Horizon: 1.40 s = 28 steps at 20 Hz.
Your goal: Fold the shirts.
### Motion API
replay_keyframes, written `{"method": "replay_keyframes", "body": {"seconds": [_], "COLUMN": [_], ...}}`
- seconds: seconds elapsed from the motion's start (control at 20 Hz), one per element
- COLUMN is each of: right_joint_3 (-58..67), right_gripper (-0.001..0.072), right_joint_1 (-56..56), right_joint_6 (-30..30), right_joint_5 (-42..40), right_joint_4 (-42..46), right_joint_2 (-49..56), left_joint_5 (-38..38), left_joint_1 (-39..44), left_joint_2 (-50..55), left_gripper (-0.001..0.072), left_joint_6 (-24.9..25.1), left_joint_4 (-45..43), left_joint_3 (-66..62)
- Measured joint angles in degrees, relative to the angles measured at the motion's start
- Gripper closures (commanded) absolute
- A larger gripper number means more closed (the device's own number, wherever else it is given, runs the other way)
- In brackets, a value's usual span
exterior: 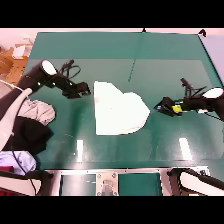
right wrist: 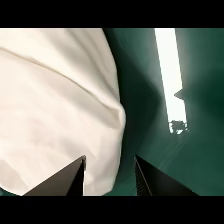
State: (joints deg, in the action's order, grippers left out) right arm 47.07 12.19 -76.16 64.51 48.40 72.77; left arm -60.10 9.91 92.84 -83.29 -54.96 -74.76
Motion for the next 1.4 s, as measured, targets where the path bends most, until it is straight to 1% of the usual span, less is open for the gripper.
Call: {"method": "replay_keyframes", "body": {"seconds": [0.15,0.25,0.3,0.35,0.4,0.5,0.55,0.65,0.75,0.85,0.95,1.1,1.25,1.4], "right_joint_3": [0.1,0.1,0.1,0.1,0.1,0.3,0.3,0.6,1.3,3.4,7.7,17.8,29.4,41.4], "right_gripper": [0.042,0.0432,0.0435,0.0446,0.0519,0.0609,0.0692,0.0698,0.07,0.07,0.07,0.07,0.07,0.07], "right_joint_1": [-0.7,-1.0,-1.2,-1.3,-1.3,-1.3,-1.4,-1.4,-1.3,-0.7,0.8,3.8,7.0,10.1], "right_joint_6": [5.2,8.2,9.4,10.4,11.1,12.3,12.7,13.4,14.2,14.7,14.8,13.6,12.0,11.3], "right_joint_5": [-0.6,-0.7,-0.8,-1.2,-1.4,-1.6,-1.7,-1.8,-1.7,0.0,3.0,8.4,11.8,13.4], "right_joint_4": [-7.2,-11.0,-12.4,-13.4,-14.3,-15.4,-15.8,-16.3,-16.5,-16.7,-16.7,-18.1,-23.4,-28.1], "right_joint_2": [6.8,9.7,10.7,11.4,11.9,12.5,12.7,13.0,13.1,13.1,12.7,9.9,4.5,-2.5], "left_joint_5": [4.9,7.4,8.0,9.1,10.5,13.5,15.3,16.8,16.7,14.2,11.7,9.7,8.3,7.5], "left_joint_1": [-0.6,-0.8,-0.8,-0.5,0.0,1.5,2.3,2.8,2.2,0.7,-1.6,-5.9,-9.8,-12.2], "left_joint_2": [5.0,7.5,8.4,9.4,10.2,11.4,11.8,12.1,12.2,11.0,7.7,-1.7,-13.7,-25.4], "left_gripper": [-0.0011,0.0008,0.0133,0.0227,0.0299,0.0629,0.0683,0.0684,0.0685,0.0685,0.0685,0.0686,0.0685,0.0684], "left_joint_6": [7.3,11.6,13.0,14.3,15.1,16.3,16.9,18.5,19.5,19.9,19.8,18.7,17.7,16.8], "left_joint_4": [12.5,20.3,23.4,25.9,27.9,30.6,31.2,32.8,33.0,32.4,30.7,28.6,27.8,26.3], "left_joint_3": [2.2,2.8,3.0,3.1,3.2,3.3,3.3,2.5,1.0,-0.9,-2.7,-4.2,-6.1,-10.4]}}
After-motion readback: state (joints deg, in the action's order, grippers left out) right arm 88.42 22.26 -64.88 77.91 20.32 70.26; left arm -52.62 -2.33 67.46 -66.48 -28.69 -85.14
